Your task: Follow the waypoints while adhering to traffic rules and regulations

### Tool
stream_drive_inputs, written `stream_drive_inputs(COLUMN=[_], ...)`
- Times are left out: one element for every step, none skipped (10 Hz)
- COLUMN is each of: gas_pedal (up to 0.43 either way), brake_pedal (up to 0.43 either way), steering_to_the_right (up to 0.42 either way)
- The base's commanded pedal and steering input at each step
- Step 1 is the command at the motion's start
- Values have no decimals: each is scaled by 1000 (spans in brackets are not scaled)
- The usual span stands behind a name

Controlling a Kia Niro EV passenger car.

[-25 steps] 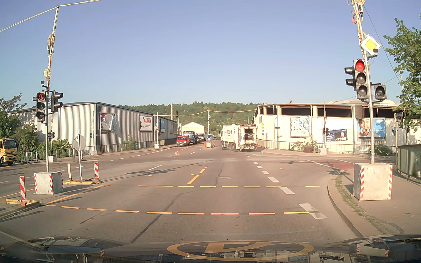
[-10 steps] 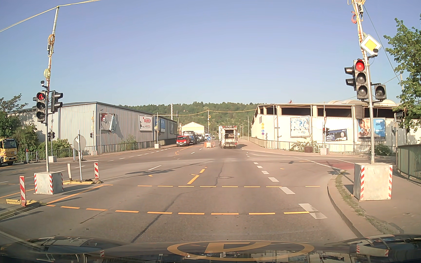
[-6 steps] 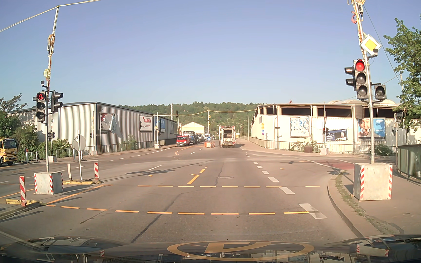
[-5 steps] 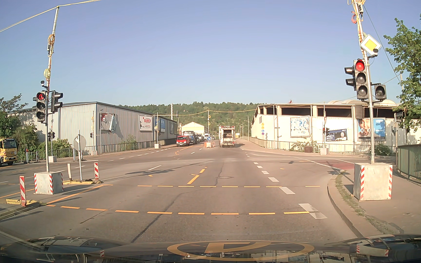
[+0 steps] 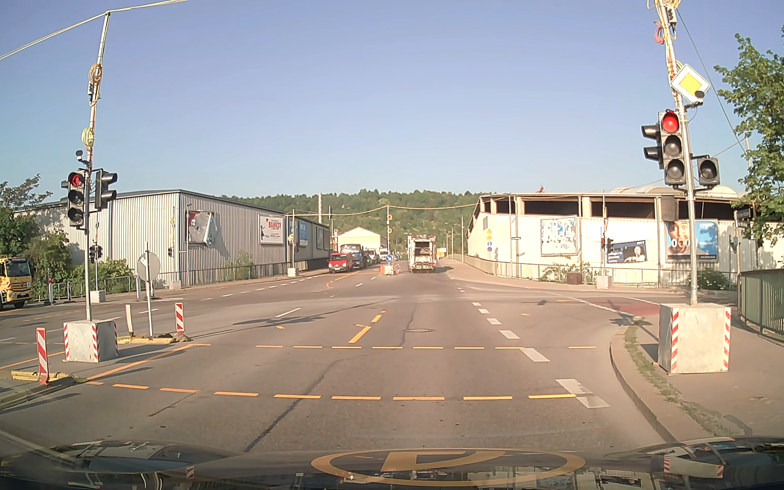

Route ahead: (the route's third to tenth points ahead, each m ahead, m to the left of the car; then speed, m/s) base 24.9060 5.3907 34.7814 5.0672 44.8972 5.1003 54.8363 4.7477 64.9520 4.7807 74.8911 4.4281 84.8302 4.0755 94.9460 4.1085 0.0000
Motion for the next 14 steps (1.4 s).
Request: stream_drive_inputs(gas_pedal=[0,0,0,0,0,0,0,0,0,0,0,0,0,0], brake_pedal=[311,311,311,311,311,311,311,311,311,311,311,311,311,311], steering_to_the_right=[-3,-3,-3,-3,-3,-3,-3,-3,-3,-3,-3,-3,-3,-3])
